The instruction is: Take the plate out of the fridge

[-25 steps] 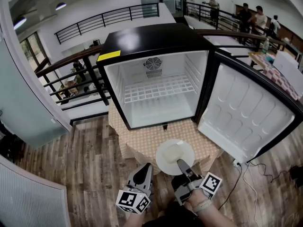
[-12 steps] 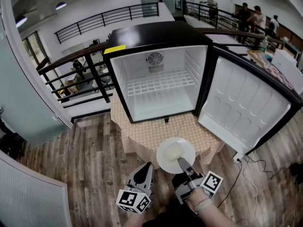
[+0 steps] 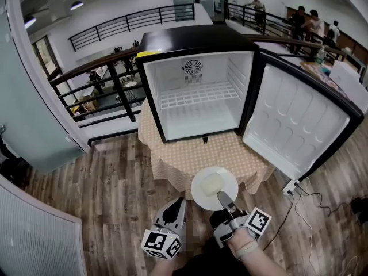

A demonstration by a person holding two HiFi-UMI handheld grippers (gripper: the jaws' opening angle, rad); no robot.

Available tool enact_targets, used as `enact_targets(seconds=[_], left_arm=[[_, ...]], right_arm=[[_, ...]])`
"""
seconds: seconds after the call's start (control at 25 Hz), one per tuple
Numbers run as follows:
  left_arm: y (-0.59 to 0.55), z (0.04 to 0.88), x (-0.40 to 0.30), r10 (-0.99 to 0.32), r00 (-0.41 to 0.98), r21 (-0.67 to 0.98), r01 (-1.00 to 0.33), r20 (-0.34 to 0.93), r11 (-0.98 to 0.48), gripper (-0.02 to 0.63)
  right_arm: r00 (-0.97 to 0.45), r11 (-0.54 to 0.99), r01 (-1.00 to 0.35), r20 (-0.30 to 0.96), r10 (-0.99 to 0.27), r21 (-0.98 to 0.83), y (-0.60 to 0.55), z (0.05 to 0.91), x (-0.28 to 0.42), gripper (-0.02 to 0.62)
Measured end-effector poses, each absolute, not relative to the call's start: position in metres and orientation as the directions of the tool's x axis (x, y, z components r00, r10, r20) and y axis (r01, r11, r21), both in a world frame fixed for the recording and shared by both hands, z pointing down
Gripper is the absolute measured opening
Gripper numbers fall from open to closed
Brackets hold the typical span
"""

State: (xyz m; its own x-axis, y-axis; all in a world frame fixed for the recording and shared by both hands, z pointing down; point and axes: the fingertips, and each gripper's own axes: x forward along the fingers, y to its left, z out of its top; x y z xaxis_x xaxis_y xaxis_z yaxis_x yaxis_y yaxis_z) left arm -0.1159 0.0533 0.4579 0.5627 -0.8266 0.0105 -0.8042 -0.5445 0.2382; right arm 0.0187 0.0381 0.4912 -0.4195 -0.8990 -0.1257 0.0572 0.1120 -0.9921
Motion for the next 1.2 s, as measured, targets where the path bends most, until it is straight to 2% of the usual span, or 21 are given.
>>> enact_targets(seconds=[0.88, 1.2], left_arm=[[0.065, 0.459, -0.131, -0.842, 0.54, 0.249, -0.816, 0.005, -0.522, 0.015], [0.06, 0.461, -0.117, -0.834, 0.552, 0.264, -0.805, 0.008, -0.531, 0.015]], right_arm=[[-0.439, 0.092, 0.047, -0.103, -0.892, -0.995, 0.054, 0.5, 0.007, 0.043], [-0.431, 0.075, 0.044, -0.087, -0.898, -0.996, 0.051, 0.502, 0.018, 0.043]])
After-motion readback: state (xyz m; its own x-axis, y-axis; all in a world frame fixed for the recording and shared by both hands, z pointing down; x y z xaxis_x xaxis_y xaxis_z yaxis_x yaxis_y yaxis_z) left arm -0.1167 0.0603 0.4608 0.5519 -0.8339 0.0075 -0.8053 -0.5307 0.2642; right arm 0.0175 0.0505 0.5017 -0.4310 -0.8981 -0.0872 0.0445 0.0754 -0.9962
